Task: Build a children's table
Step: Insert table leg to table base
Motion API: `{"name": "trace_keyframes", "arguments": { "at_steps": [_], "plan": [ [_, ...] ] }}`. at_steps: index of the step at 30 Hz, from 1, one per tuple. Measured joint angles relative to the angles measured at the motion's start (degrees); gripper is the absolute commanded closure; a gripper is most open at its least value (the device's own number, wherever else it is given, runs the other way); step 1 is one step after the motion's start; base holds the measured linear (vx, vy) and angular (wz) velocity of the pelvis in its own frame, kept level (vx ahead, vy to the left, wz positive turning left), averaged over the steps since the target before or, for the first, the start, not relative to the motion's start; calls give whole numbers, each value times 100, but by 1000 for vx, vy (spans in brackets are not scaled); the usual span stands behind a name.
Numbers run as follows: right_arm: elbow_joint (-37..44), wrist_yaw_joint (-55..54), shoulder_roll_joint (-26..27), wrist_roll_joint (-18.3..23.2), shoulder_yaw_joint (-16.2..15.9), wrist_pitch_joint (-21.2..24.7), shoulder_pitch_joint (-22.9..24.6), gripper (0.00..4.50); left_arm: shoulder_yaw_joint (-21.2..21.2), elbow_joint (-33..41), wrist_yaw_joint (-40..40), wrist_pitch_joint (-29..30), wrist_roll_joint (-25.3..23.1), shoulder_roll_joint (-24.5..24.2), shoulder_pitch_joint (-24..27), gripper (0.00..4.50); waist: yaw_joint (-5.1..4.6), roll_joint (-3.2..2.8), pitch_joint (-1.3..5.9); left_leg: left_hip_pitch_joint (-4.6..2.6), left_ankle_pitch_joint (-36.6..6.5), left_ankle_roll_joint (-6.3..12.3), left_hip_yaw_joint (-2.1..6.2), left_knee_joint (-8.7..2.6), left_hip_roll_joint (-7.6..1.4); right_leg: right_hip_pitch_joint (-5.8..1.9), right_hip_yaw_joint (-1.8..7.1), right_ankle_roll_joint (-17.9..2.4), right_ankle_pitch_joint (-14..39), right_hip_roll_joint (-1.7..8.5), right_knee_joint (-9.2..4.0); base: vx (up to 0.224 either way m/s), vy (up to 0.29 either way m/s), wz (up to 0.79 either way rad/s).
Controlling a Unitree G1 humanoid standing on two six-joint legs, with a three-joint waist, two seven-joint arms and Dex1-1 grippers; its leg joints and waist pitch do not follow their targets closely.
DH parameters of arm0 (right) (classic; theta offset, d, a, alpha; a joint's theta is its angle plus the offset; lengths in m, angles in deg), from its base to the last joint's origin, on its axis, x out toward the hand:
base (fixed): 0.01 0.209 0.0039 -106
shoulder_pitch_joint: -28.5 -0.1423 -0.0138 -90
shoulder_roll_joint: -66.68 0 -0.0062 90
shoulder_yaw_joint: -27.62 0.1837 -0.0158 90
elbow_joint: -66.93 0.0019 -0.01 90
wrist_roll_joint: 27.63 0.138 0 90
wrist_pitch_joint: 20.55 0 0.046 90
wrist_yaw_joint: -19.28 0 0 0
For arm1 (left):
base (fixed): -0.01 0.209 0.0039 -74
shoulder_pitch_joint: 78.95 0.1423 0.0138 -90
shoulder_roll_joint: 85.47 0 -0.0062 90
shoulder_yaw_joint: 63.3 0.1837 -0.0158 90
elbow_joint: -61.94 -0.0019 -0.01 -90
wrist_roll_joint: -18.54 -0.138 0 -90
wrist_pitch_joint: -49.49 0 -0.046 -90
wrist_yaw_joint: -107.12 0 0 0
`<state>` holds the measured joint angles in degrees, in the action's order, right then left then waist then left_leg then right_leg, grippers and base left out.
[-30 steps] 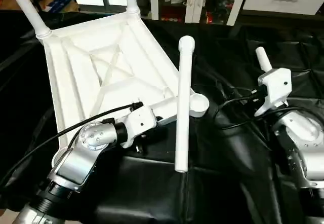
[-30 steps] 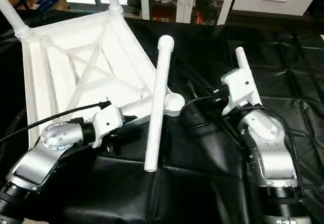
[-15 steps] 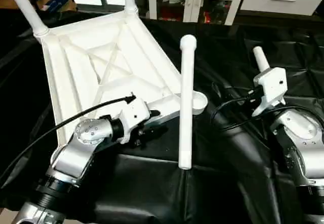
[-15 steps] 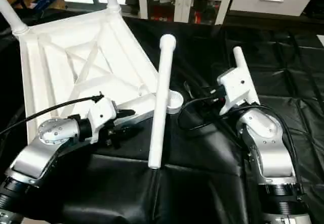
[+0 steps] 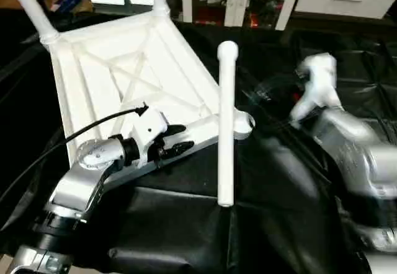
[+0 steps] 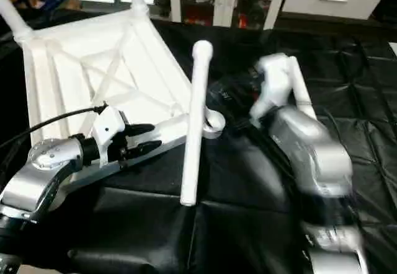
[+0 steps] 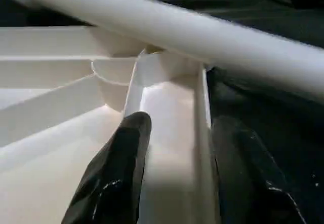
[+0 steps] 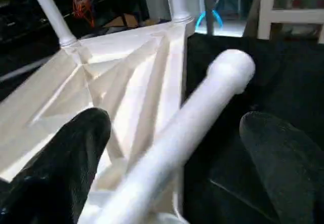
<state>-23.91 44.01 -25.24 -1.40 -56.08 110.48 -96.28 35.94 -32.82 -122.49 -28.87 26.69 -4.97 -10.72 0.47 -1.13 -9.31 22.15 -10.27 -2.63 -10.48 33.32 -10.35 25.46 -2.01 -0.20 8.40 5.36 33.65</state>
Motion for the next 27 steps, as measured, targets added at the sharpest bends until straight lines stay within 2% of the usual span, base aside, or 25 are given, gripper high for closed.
{"name": "trace_keyframes", "arguments": {
  "at_steps": [3, 6, 7, 8, 9, 12, 14, 16, 18, 21, 24, 27],
  "plan": [
    [-669, -387, 218, 11, 24, 693, -805, 0, 40, 7, -13, 57, -14, 0, -9, 229, -10, 14, 0, 4, 6, -13, -6, 26, -1, 17, 13, -1, 1, 1, 43, 0, 0, 0],
    [-1195, -572, 317, -44, -10, 1074, -1239, 0, 86, 31, -5, 93, -43, 40, 12, 229, -2, 56, -5, 10, 20, -37, -9, 26, -8, 28, 11, -4, -2, -1, 58, 0, 0, 0],
    [-1432, -598, 313, -183, -137, 1136, -1391, 0, 91, 54, 3, 104, -56, 40, 30, 229, -4, 72, -8, 10, 23, -42, -13, 28, -9, 30, 12, -5, -2, -1, 64, 0, 0, 0],
    [-1754, -651, 294, -444, -394, 1144, -1596, 0, 101, 84, 19, 119, -62, 43, 48, 229, -8, 84, -11, 10, 25, -46, -14, 29, -9, 33, 14, -5, -2, -1, 70, 0, 0, 0],
    [-2085, -676, 295, -663, -596, 1143, -1754, 0, 146, 154, 41, 146, -63, 64, 55, 229, -11, 118, -18, 9, 23, -62, -25, 26, -10, 36, 14, -5, -2, -1, 74, 0, 0, 0],
    [-2720, -626, 343, -873, -870, 1133, -1955, 0, 234, 269, 67, 216, -68, 116, 109, 229, 2, 187, -29, 13, 25, -71, -63, 27, -39, 40, 5, -5, -2, -6, 75, 0, 0, 0],
    [-3082, -567, 370, -915, -936, 1165, -2124, 0, 248, 303, 114, 246, -80, 119, 130, 229, -7, 216, -35, 14, 28, -68, -86, 27, -49, 45, 7, -5, -2, -6, 76, 0, 0, 0],
    [-3548, -533, 378, -1008, -1018, 1227, -2348, 0, 248, 376, 160, 292, -102, 123, 147, 229, -10, 273, -37, 12, 33, -59, -91, 27, -56, 46, 6, -5, -2, -8, 77, 0, 0, 0],
    [-3857, -527, 408, -1071, -1017, 1232, -2436, 0, 246, 405, 184, 315, -108, 125, 178, 229, -9, 322, -40, 14, 33, -60, -95, 27, -61, 46, 3, -5, -2, -10, 76, 0, 0, 0],
    [-4480, -396, 489, -1084, -904, 1224, -2622, 0, 250, 519, 227, 343, -111, 126, 293, 229, -12, 355, -46, 14, 32, -59, -99, 28, -61, 47, 7, -5, -2, -9, 76, 0, 0, 0],
    [-4866, -307, 484, -1086, -830, 1162, -2783, 0, 250, 578, 248, 366, -111, 121, 315, 229, -11, 366, -47, 13, 33, -60, -100, 32, -63, 47, 6, -5, -2, -9, 82, 0, 0, 0],
    [-5258, -297, 432, -1063, -666, 1071, -2933, 39, 249, 628, 260, 418, -110, 118, 315, 228, -7, 367, -47, 12, 34, -62, -100, 36, -64, 47, 6, -5, -2, -9, 87, 0, 0, 0]
  ]
}}
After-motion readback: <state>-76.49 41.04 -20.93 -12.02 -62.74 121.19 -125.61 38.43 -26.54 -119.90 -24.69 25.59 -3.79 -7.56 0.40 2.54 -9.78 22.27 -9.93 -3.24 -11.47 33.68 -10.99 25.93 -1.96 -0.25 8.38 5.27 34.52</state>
